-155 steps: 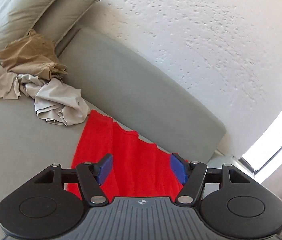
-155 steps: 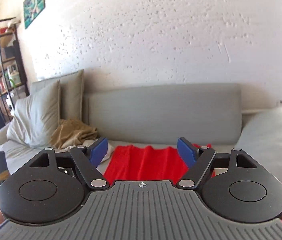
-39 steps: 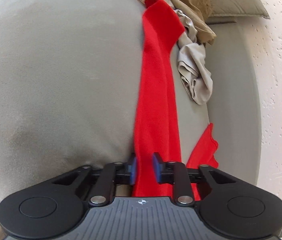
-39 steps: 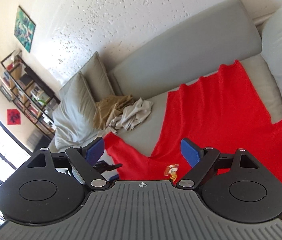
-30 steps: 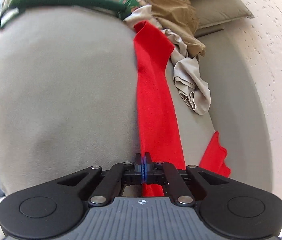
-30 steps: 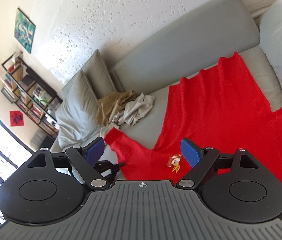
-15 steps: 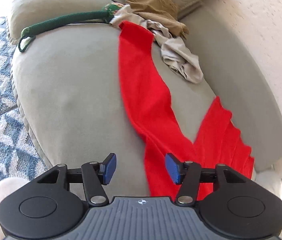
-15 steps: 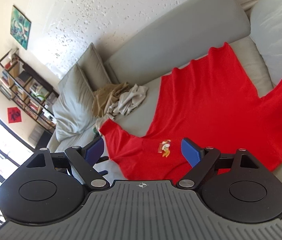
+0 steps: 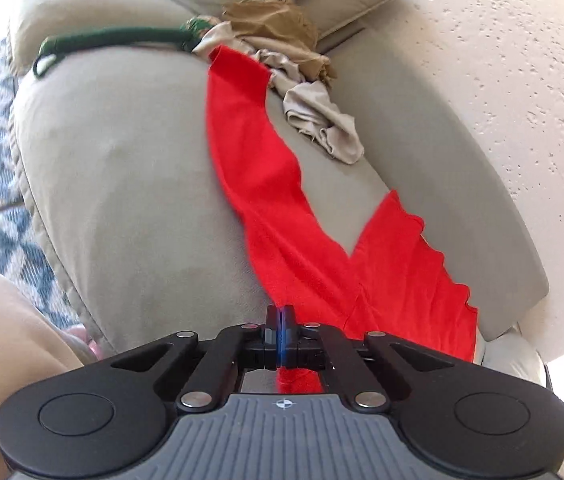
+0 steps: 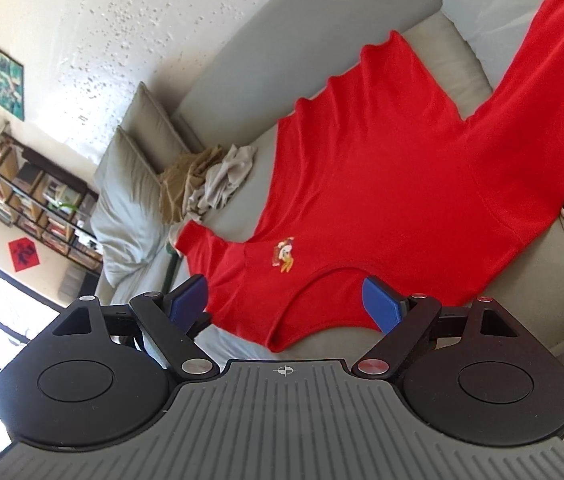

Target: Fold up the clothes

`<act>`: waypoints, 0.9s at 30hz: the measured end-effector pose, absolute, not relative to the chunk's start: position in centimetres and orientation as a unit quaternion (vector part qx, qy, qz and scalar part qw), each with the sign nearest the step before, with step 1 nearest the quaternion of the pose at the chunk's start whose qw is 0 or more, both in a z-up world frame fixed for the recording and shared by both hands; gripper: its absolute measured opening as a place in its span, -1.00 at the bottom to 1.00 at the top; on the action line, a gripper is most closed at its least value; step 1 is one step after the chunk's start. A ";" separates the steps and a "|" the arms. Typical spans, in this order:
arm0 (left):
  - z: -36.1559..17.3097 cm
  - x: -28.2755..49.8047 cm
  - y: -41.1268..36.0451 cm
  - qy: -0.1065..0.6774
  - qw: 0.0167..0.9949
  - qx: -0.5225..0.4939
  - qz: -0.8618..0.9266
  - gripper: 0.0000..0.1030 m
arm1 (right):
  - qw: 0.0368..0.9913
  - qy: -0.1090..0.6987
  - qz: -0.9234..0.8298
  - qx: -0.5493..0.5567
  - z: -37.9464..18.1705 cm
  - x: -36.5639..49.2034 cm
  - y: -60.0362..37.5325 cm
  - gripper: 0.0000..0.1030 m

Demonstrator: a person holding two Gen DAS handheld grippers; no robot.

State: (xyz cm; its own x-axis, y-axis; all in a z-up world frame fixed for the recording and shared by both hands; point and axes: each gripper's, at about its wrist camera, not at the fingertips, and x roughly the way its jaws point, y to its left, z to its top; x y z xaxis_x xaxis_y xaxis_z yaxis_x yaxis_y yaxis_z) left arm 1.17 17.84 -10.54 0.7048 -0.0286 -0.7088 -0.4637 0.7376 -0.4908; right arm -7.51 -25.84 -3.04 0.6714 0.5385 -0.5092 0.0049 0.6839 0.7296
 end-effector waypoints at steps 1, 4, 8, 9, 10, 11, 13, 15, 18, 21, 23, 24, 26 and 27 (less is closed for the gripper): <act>-10.2 0.8 17.6 0.363 0.861 -0.332 0.130 -1.00 | 0.837 0.375 0.157 0.366 -3.3 -7.4 -26.0 0.66; -9.2 -0.2 17.0 0.363 0.868 -0.309 0.139 -1.00 | 0.834 0.380 0.151 0.371 -4.0 -7.2 -26.4 0.66; -9.4 -0.8 16.5 0.379 0.861 -0.318 0.119 -0.83 | 0.831 0.389 0.114 0.381 -5.2 -7.2 -27.6 0.66; -9.3 -0.9 15.8 0.381 0.864 -0.311 0.106 -0.52 | 0.830 0.392 0.104 0.384 -5.4 -7.2 -27.9 0.66; -9.2 -1.1 15.1 0.384 0.867 -0.304 0.093 -0.34 | 0.829 0.394 0.095 0.386 -5.7 -7.2 -28.2 0.66; -9.2 -1.3 14.4 0.387 0.870 -0.296 0.079 -0.32 | 0.827 0.396 0.086 0.389 -6.0 -7.2 -28.5 0.66; -9.1 -1.4 13.0 0.393 0.876 -0.274 0.060 -0.28 | 0.825 0.400 0.067 0.393 -6.6 -7.3 -29.1 0.66; -9.3 -1.5 11.8 0.400 0.879 -0.255 0.047 -0.22 | 0.822 0.405 0.048 0.398 -7.2 -7.3 -29.7 0.55; -10.7 -1.0 11.3 0.420 0.864 -0.274 0.049 -0.14 | 0.813 0.425 0.019 0.398 -8.7 -7.0 -30.3 0.14; -12.2 -0.7 11.2 0.431 0.846 -0.311 0.047 -0.17 | 0.795 0.447 0.016 0.410 -10.7 -6.5 -30.1 0.09; -13.1 -0.6 11.4 0.425 0.835 -0.347 0.039 -0.20 | 0.779 0.455 0.023 0.430 -12.2 -6.2 -29.9 0.08; -13.6 -0.6 11.5 0.422 0.829 -0.365 0.035 -0.20 | 0.773 0.450 0.029 0.445 -12.8 -6.1 -29.9 0.08; -13.9 -0.5 11.7 0.421 0.823 -0.380 0.030 -0.19 | 0.765 0.439 0.038 0.471 -13.6 -6.1 -30.1 0.09; -14.0 -0.5 11.8 0.422 0.821 -0.384 0.028 -0.19 | 0.761 0.432 0.041 0.482 -13.8 -6.2 -30.2 0.09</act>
